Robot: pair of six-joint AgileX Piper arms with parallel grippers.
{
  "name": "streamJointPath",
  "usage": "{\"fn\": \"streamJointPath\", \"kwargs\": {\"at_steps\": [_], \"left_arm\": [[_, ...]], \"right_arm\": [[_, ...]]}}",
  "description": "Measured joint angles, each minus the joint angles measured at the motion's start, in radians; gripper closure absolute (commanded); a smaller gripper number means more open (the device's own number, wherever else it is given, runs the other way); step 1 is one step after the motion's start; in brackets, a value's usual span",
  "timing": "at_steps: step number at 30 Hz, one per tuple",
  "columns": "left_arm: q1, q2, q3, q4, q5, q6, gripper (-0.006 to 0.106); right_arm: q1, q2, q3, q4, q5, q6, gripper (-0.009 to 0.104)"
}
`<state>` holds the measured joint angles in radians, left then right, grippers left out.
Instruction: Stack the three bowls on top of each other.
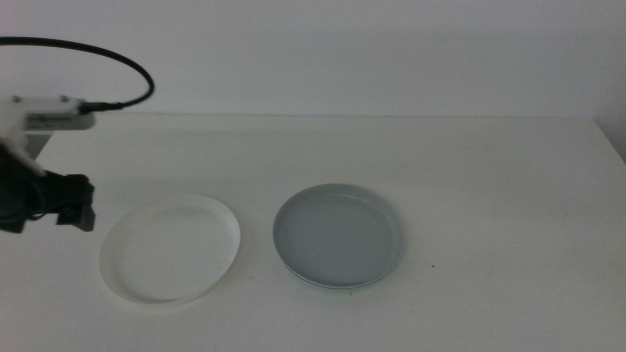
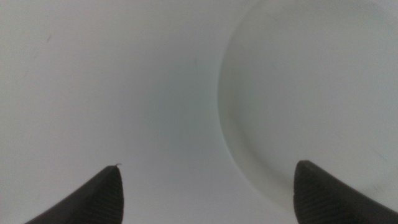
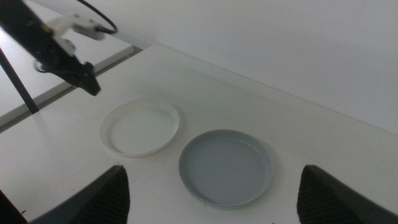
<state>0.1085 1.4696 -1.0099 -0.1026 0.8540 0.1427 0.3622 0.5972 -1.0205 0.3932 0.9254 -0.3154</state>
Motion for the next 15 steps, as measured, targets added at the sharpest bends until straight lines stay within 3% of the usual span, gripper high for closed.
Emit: {"fn": "streamJointPath", "kwargs": {"at_steps": [8,15], "left_arm": [[0.0,0.309,-0.067,-0.054,-0.08,0.038,0.007],[0.0,0.403,-0.076,-0.119,-0.126,0.091,0.024]], "right_arm": [[0.0,0.0,0.0,0.0,0.0,0.0,0.006],[0.0,0.0,0.0,0.0,0.0,0.002,0.006]]}}
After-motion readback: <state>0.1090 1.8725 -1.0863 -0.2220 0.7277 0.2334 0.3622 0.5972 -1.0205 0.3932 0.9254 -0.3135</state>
